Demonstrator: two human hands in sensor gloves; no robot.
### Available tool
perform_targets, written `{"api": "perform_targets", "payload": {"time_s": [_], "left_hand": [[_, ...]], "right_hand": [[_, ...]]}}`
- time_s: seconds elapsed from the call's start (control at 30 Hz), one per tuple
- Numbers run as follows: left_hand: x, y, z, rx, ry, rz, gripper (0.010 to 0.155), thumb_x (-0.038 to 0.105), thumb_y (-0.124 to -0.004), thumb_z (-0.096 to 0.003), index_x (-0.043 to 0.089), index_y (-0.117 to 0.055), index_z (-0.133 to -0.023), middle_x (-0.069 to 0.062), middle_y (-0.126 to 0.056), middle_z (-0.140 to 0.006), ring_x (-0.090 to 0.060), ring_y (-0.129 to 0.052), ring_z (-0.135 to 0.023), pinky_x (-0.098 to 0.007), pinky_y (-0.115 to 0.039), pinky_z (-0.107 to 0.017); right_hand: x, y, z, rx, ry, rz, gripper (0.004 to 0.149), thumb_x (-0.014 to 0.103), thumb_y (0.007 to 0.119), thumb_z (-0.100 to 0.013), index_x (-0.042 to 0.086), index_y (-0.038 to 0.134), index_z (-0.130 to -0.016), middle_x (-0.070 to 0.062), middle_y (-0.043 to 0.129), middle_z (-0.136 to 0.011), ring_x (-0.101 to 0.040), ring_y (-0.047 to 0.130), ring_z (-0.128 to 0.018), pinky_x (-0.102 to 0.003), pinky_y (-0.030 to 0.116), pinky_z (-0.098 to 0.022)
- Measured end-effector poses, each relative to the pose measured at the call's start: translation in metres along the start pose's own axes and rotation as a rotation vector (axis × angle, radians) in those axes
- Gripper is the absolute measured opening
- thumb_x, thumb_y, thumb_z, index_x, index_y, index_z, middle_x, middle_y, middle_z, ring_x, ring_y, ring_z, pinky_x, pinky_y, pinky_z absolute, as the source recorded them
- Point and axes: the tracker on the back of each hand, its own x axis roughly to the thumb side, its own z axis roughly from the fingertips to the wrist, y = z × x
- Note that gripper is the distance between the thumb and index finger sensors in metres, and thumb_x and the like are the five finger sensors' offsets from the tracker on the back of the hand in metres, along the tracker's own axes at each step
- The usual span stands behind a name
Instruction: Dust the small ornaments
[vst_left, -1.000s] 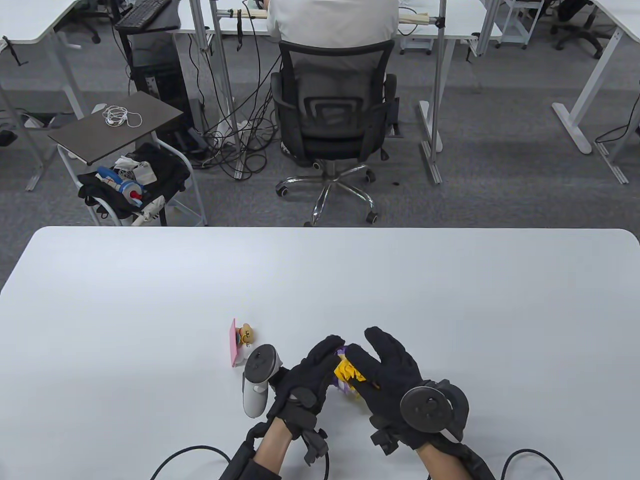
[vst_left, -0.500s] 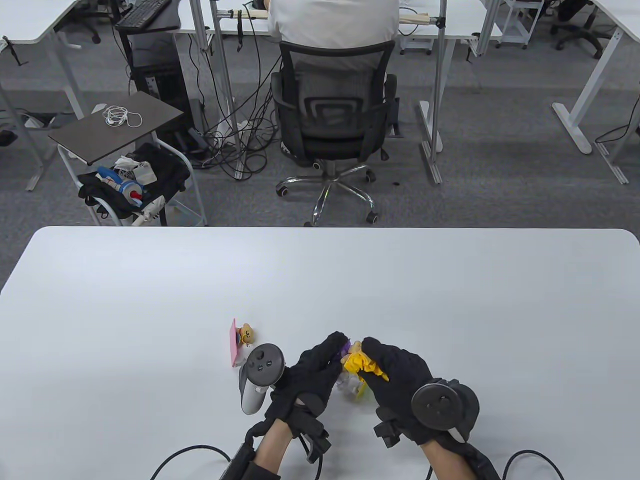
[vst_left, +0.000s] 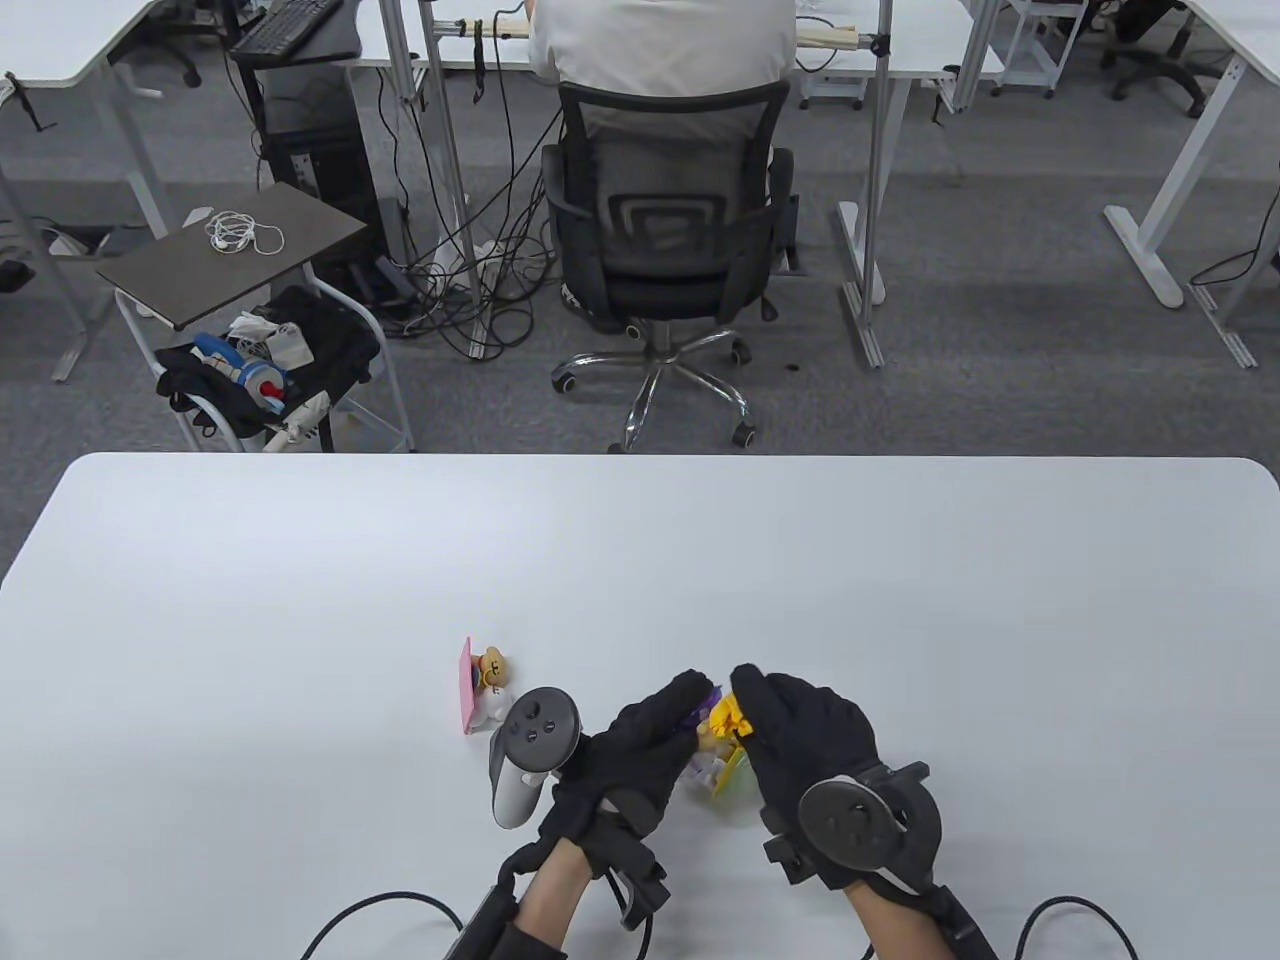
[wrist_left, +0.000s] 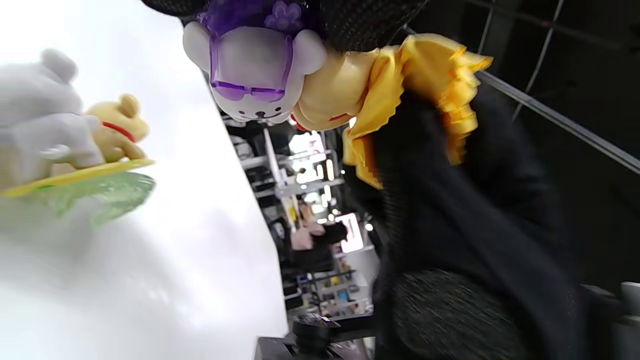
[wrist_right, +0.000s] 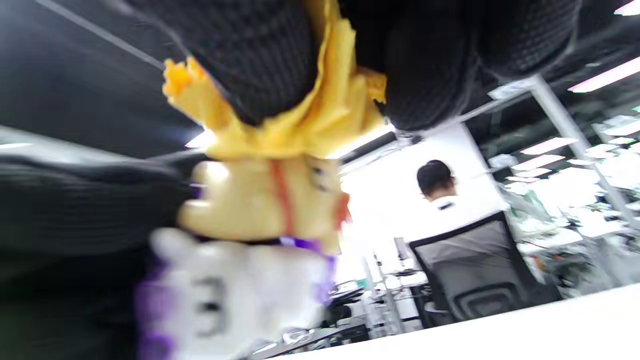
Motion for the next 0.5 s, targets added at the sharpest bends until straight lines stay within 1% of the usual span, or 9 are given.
{"api": "perform_targets", "payload": {"time_s": [0.03,0.1,0.13,0.2,0.3,0.33,0.43,0.47,0.5], "left_hand": [[-0.002,0.000,0.001,0.006,-0.002,0.011,0.058,0.028,-0.070,-0.0556,0.031,-0.046,-0.109,-0.008,-0.065,-0.105,-0.035,-0.051,-0.101,-0.054,-0.055,-0.072],[-0.001,0.001,0.002,0.000,-0.002,0.049,0.058,0.027,-0.070,-0.0552,0.030,-0.048,-0.109,-0.010,-0.065,-0.104,-0.037,-0.051,-0.100,-0.054,-0.056,-0.071],[-0.001,0.002,0.003,0.006,-0.003,0.049,0.058,0.027,-0.071,-0.0549,0.029,-0.049,-0.109,-0.010,-0.066,-0.103,-0.038,-0.053,-0.099,-0.054,-0.056,-0.070],[-0.001,0.002,0.003,0.005,-0.013,0.034,0.058,0.028,-0.072,-0.0547,0.029,-0.050,-0.109,-0.011,-0.068,-0.102,-0.039,-0.056,-0.097,-0.053,-0.060,-0.069],[-0.003,0.002,0.001,-0.003,-0.006,0.038,0.058,0.030,-0.073,-0.0546,0.029,-0.051,-0.108,-0.010,-0.071,-0.101,-0.038,-0.061,-0.095,-0.051,-0.064,-0.067],[-0.004,0.002,0.001,0.006,0.016,0.056,0.058,0.030,-0.073,-0.0545,0.030,-0.051,-0.108,-0.009,-0.072,-0.101,-0.038,-0.062,-0.096,-0.051,-0.064,-0.067],[-0.010,0.006,0.001,0.026,0.048,0.123,0.060,0.034,-0.069,-0.0565,0.025,-0.044,-0.110,-0.012,-0.072,-0.100,-0.039,-0.068,-0.093,-0.047,-0.071,-0.063],[-0.012,0.008,0.001,0.030,0.064,0.167,0.061,0.035,-0.068,-0.0571,0.023,-0.040,-0.110,-0.013,-0.071,-0.099,-0.039,-0.069,-0.091,-0.046,-0.072,-0.062],[-0.013,0.009,0.002,0.033,0.064,0.196,0.061,0.036,-0.065,-0.0578,0.022,-0.037,-0.110,-0.013,-0.069,-0.100,-0.038,-0.069,-0.091,-0.045,-0.073,-0.061]], "right_hand": [[0.008,0.004,0.000,0.022,-0.053,0.013,0.050,0.034,0.090,-0.046,0.028,0.082,-0.095,-0.013,0.084,-0.089,-0.030,0.092,-0.066,-0.057,0.074,-0.058],[0.012,0.007,0.000,0.046,-0.054,0.073,0.048,0.035,0.088,-0.047,0.030,0.082,-0.094,-0.012,0.082,-0.091,-0.030,0.091,-0.069,-0.057,0.074,-0.059],[0.008,0.006,-0.001,0.040,-0.045,0.064,0.048,0.036,0.088,-0.046,0.031,0.083,-0.094,-0.011,0.083,-0.090,-0.029,0.091,-0.068,-0.057,0.074,-0.059],[-0.003,0.004,-0.003,0.031,0.018,-0.005,0.047,0.036,0.087,-0.047,0.030,0.083,-0.093,-0.012,0.083,-0.088,-0.029,0.091,-0.067,-0.058,0.073,-0.058],[-0.017,0.001,-0.002,0.023,0.100,0.045,0.048,0.035,0.087,-0.047,0.027,0.083,-0.094,-0.012,0.086,-0.084,-0.029,0.093,-0.062,-0.058,0.074,-0.057],[-0.020,0.001,-0.003,0.017,0.106,0.032,0.049,0.035,0.088,-0.047,0.024,0.083,-0.094,-0.013,0.089,-0.081,-0.029,0.095,-0.058,-0.057,0.075,-0.055],[-0.020,0.000,-0.002,-0.002,0.117,-0.001,0.056,0.037,0.091,-0.045,0.015,0.080,-0.096,-0.013,0.093,-0.076,-0.027,0.098,-0.050,-0.055,0.079,-0.051],[-0.016,-0.001,-0.001,-0.009,0.108,-0.009,0.058,0.037,0.092,-0.045,0.015,0.078,-0.096,-0.012,0.094,-0.075,-0.026,0.099,-0.048,-0.053,0.081,-0.050],[-0.012,-0.001,0.000,-0.018,0.088,-0.021,0.058,0.036,0.093,-0.045,0.019,0.076,-0.097,-0.012,0.093,-0.075,-0.026,0.099,-0.048,-0.053,0.081,-0.050]]}}
